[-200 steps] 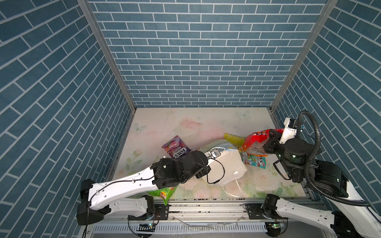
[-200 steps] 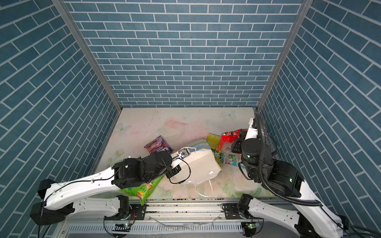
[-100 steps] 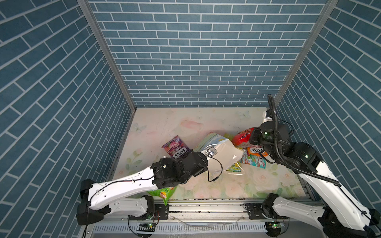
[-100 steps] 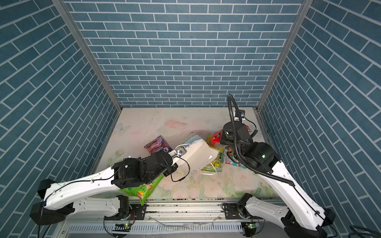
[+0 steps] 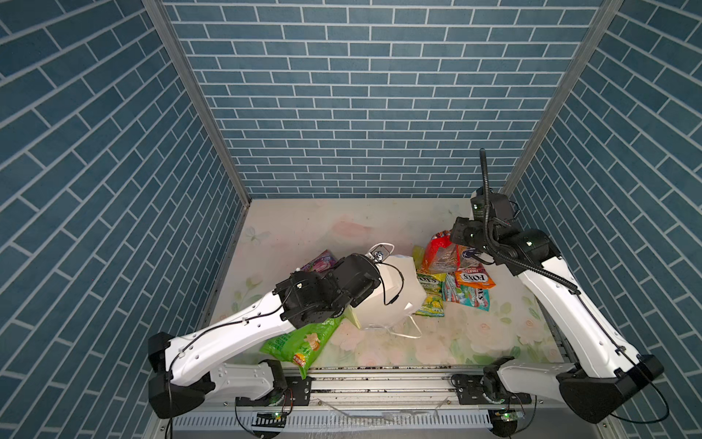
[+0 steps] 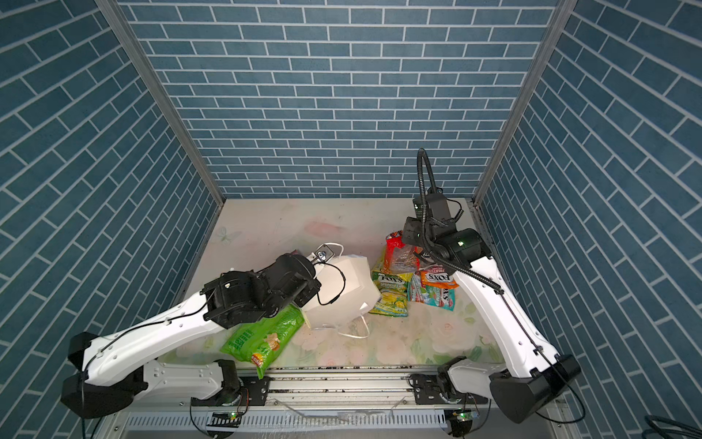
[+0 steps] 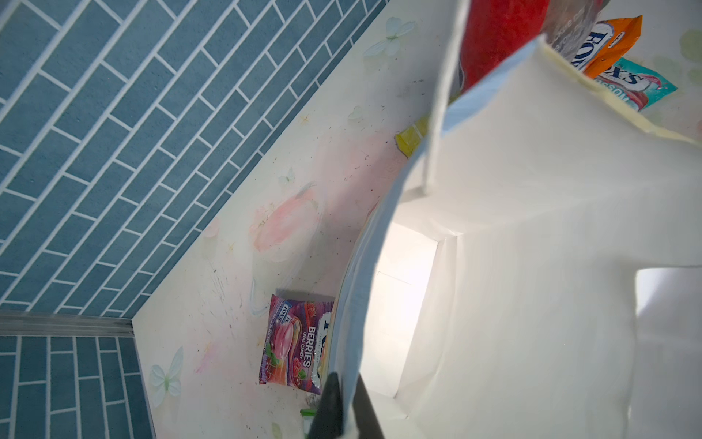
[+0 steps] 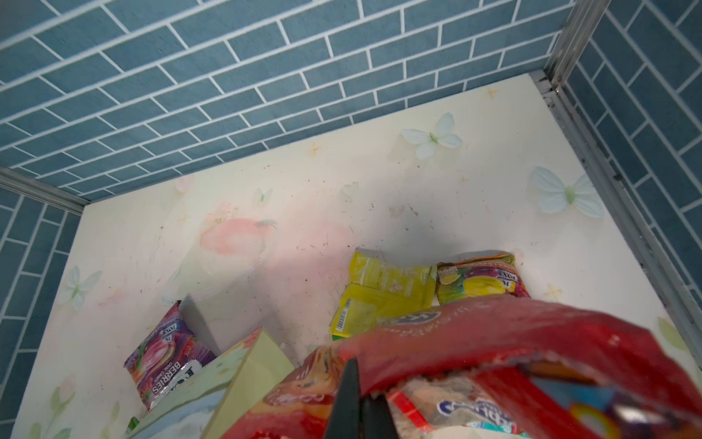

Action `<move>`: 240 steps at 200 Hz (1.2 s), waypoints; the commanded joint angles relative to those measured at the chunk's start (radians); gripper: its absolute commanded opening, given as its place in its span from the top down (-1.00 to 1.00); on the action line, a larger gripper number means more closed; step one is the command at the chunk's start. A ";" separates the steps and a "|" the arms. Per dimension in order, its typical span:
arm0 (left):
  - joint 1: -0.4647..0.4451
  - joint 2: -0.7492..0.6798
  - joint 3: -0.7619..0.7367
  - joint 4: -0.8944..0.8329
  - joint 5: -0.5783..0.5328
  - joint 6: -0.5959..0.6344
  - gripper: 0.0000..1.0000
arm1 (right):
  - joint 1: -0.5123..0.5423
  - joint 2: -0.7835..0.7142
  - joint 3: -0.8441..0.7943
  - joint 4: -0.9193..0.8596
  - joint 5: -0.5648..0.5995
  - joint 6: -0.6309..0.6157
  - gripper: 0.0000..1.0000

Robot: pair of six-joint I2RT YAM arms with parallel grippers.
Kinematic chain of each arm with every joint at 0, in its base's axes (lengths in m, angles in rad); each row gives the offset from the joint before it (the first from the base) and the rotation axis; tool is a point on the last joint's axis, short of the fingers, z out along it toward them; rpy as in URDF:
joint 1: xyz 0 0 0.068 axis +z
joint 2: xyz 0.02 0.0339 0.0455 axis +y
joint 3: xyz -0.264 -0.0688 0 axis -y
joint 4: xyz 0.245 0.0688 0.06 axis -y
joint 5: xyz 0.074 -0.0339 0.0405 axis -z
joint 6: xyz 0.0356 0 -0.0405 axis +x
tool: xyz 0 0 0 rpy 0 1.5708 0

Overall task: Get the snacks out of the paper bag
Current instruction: 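Carry the red pack with the right gripper toward the far table edge, then drop the red pack by the Fox's packs while the left sets the bag upright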

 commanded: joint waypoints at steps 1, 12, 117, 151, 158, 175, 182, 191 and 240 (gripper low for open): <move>0.031 0.007 0.049 -0.090 0.057 -0.060 0.83 | -0.026 0.016 0.079 0.151 -0.064 -0.052 1.00; 0.045 0.004 0.056 -0.099 0.074 -0.071 0.83 | -0.037 0.037 0.085 0.161 -0.080 -0.060 1.00; 0.212 0.020 0.083 -0.070 0.308 -0.149 0.81 | -0.113 0.396 0.273 0.360 -0.314 -0.096 1.00; 0.272 0.026 0.080 -0.020 0.403 -0.194 0.81 | -0.118 0.492 0.345 0.460 -0.406 -0.064 1.00; 0.285 0.026 0.081 -0.009 0.421 -0.202 0.81 | -0.119 0.501 0.344 0.491 -0.417 -0.061 1.00; 0.314 0.026 0.081 0.012 0.456 -0.222 0.81 | -0.121 0.519 0.331 0.539 -0.421 -0.056 1.00; 0.325 0.029 0.081 0.018 0.467 -0.229 0.81 | -0.124 0.531 0.328 0.539 -0.427 -0.053 1.00; 0.335 0.031 0.083 0.021 0.474 -0.234 0.81 | -0.131 0.546 0.318 0.533 -0.440 -0.044 1.00; 0.390 0.045 0.082 0.052 0.537 -0.278 0.81 | -0.141 0.516 0.097 0.596 -0.480 0.000 1.00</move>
